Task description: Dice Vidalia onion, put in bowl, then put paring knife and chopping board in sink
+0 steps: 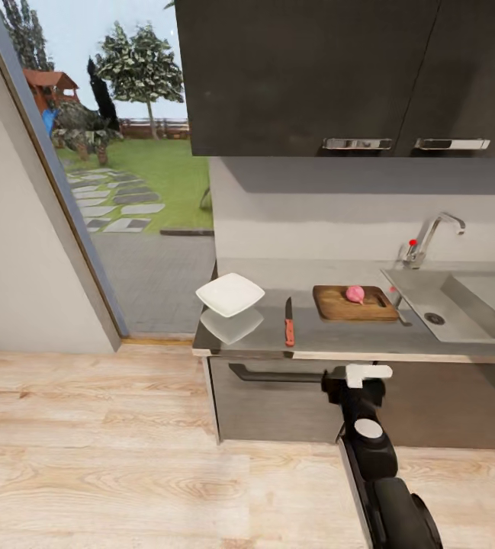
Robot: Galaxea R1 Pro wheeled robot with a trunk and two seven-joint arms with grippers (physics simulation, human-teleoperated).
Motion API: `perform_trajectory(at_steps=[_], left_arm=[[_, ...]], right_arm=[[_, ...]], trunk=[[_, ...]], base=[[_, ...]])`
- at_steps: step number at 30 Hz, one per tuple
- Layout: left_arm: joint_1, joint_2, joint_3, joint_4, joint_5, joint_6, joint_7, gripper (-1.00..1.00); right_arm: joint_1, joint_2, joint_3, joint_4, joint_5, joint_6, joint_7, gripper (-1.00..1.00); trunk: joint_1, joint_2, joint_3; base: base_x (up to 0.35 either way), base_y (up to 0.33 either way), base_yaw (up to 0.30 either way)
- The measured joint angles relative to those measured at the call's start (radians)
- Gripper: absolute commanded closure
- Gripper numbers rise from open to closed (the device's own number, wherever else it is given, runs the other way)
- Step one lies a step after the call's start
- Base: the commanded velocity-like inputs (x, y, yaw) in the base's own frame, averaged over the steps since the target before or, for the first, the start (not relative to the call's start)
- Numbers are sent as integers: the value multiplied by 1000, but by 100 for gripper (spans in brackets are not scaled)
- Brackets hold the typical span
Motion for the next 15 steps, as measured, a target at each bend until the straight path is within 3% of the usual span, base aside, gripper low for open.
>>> perform_trajectory(at_steps=[5, 8, 12, 15], left_arm=[[0, -4, 0, 2, -1, 0, -1, -100], [0, -6, 0, 2, -1, 0, 0, -100], [0, -6, 0, 2, -1, 0, 0, -100], [0, -6, 0, 1, -1, 0, 0, -100]], right_arm=[[-142, 0, 6, 4, 1, 128, 2, -100], [-194, 0, 7, 6, 1, 184, 7, -100], [-220, 0, 20, 15, -14, 212, 11, -100], [-227, 0, 32, 48, -94, 216, 17, -100]], trunk=[[0, 0, 0], [0, 0, 0], [-1, 0, 0], [-1, 0, 0]], base=[[5, 0, 0], [116, 0, 0], [249, 0, 0], [304, 0, 0]])
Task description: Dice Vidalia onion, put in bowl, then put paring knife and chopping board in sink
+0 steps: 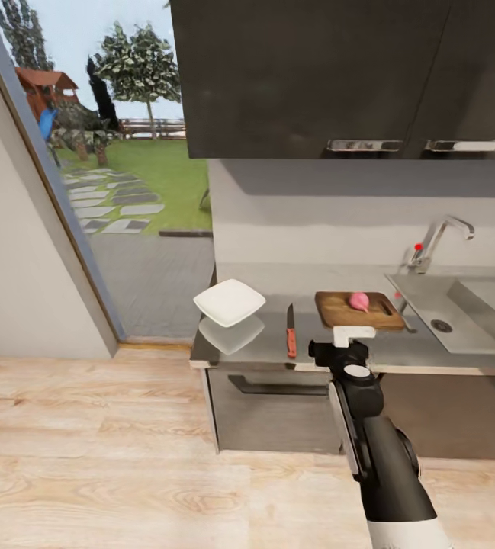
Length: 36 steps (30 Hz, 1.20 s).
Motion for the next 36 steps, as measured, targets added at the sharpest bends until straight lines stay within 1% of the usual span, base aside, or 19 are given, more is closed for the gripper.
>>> perform_trajectory(at_steps=[1, 2, 4, 5, 12, 19, 22, 26, 32, 36], left_arm=[[0, 0, 0, 0, 0, 0, 0, -100], [0, 0, 0, 0, 0, 0, 0, -100], [0, 0, 0, 0, 0, 0, 0, -100], [0, 0, 0, 1, 0, 0, 0, -100], [0, 0, 0, 2, 0, 0, 0, -100], [0, 0, 0, 3, 0, 0, 0, -100], [0, 0, 0, 5, 0, 0, 0, -100], [0, 0, 0, 5, 0, 0, 0, -100], [0, 0, 0, 15, 0, 0, 0, -100], [0, -1, 0, 18, 0, 0, 0, -100]], right_arm=[[-1, 0, 1, 4, -17, 0, 0, -100], [-1, 0, 3, 9, -46, 0, -1, -100], [-2, 0, 6, 17, -88, -1, -1, -100], [-2, 0, 7, 18, -93, -1, -1, -100], [-2, 0, 6, 24, -102, -25, 0, -100], [-2, 0, 7, 78, -104, -42, 1, -100], [-2, 0, 7, 124, -104, -94, 1, -100], [-3, 0, 7, 168, -105, -120, 2, -100], [-3, 0, 6, 193, -116, -165, 3, -100], [-3, 0, 6, 197, -125, -176, 5, -100]], trunk=[[0, 0, 0], [0, 0, 0], [0, 0, 0], [0, 0, 0], [0, 0, 0], [1, 0, 0], [1, 0, 0], [1, 0, 0], [1, 0, 0], [1, 0, 0]], base=[[314, 0, 0], [315, 18, 0], [289, 118, 0], [274, 147, 0], [206, 135, 0], [29, 15, 0], [3, 1, 0], [0, 0, 0], [0, 0, 0], [4, 1, 0]])
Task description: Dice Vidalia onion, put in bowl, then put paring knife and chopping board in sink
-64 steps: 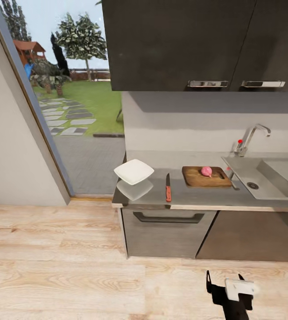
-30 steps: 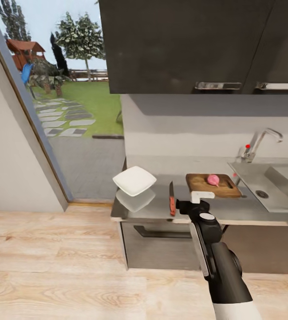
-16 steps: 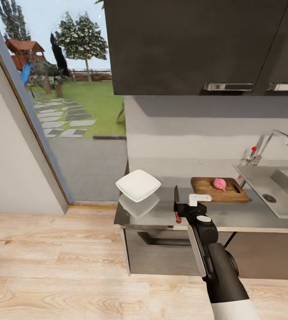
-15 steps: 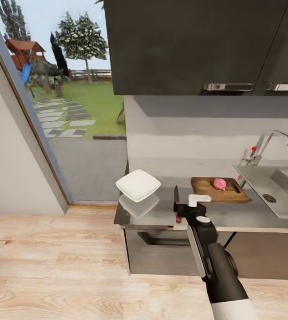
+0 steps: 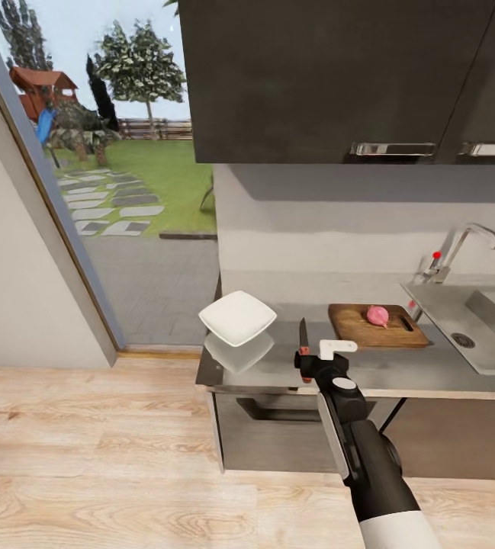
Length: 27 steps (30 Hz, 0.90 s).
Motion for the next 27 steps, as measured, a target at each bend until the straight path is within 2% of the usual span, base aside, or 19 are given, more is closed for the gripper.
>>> perform_trajectory(at_steps=[4, 11, 17, 27], left_arm=[[0, -1, 0, 2, 0, 0, 0, -100], [1, -10, 0, 2, 0, 0, 0, -100], [1, -11, 0, 2, 0, 0, 0, -100], [1, -12, 0, 1, 0, 0, 0, -100]], right_arm=[[0, 0, 0, 1, -4, -5, 1, -100], [0, 0, -1, 33, -6, -35, 53, -100], [0, 0, -3, 74, -4, -46, 52, -100], [0, 0, -8, 77, 0, -48, 49, -100]], trunk=[[0, 0, 0], [0, 0, 0], [0, 0, 0], [0, 0, 0]], base=[[111, 74, 0], [30, 16, 0], [1, 1, 0], [0, 0, 0]])
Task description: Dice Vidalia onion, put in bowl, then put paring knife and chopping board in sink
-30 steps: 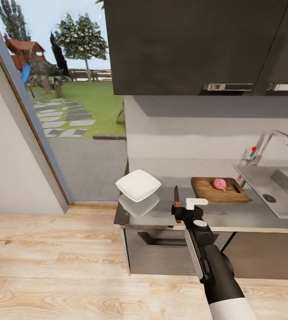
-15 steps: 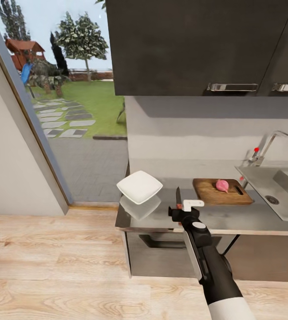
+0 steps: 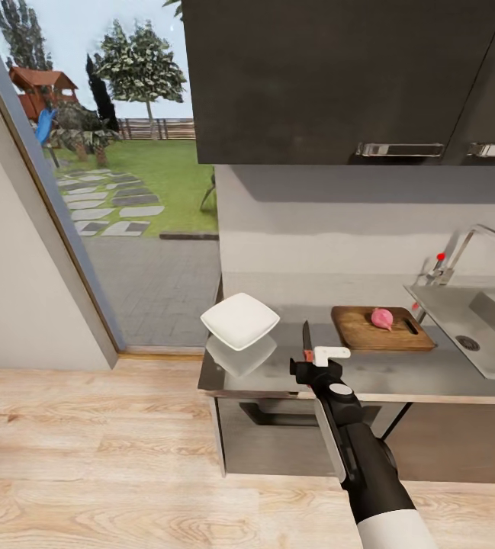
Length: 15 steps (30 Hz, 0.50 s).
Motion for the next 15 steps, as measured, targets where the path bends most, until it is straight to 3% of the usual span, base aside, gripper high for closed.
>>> perform_trajectory(at_steps=[15], left_arm=[[0, 0, 0, 1, 0, 0, 0, -100]], right_arm=[[0, 0, 0, 0, 0, -2, 1, -100]], trunk=[[0, 0, -1]], base=[[48, -18, 0]])
